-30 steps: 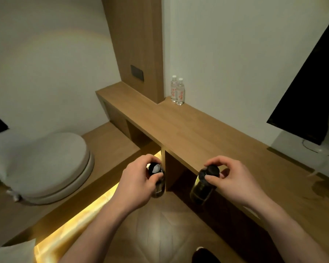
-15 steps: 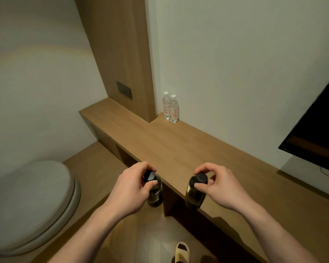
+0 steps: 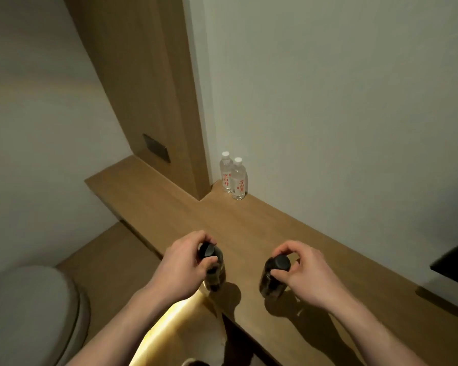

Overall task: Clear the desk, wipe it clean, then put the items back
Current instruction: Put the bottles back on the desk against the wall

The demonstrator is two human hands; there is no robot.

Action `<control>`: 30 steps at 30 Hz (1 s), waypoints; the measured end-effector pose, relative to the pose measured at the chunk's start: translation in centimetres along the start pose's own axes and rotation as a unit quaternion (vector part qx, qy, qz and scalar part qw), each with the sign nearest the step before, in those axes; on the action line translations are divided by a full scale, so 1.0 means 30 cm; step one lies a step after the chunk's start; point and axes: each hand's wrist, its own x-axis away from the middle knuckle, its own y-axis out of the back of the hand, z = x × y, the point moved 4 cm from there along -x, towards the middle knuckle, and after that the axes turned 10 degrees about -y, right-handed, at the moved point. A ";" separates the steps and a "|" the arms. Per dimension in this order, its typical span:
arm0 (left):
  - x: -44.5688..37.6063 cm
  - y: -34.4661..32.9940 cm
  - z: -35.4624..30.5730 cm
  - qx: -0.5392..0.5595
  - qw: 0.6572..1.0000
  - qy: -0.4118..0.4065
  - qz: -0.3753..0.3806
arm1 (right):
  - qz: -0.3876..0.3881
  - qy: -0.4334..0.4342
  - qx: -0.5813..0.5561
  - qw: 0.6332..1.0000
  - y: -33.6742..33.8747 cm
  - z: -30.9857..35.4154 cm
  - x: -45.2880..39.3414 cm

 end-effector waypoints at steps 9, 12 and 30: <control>-0.474 -0.054 0.175 -0.016 0.986 -0.113 0.120 | -0.084 -0.073 -0.027 0.993 -0.017 0.024 -0.265; -0.611 -0.065 0.228 -0.023 0.978 -0.152 0.144 | -0.127 -0.101 -0.033 0.986 -0.043 0.038 -0.331; -1.249 -0.303 0.338 -0.084 0.941 -0.251 0.209 | -0.224 -0.231 -0.062 0.945 -0.084 0.127 -0.631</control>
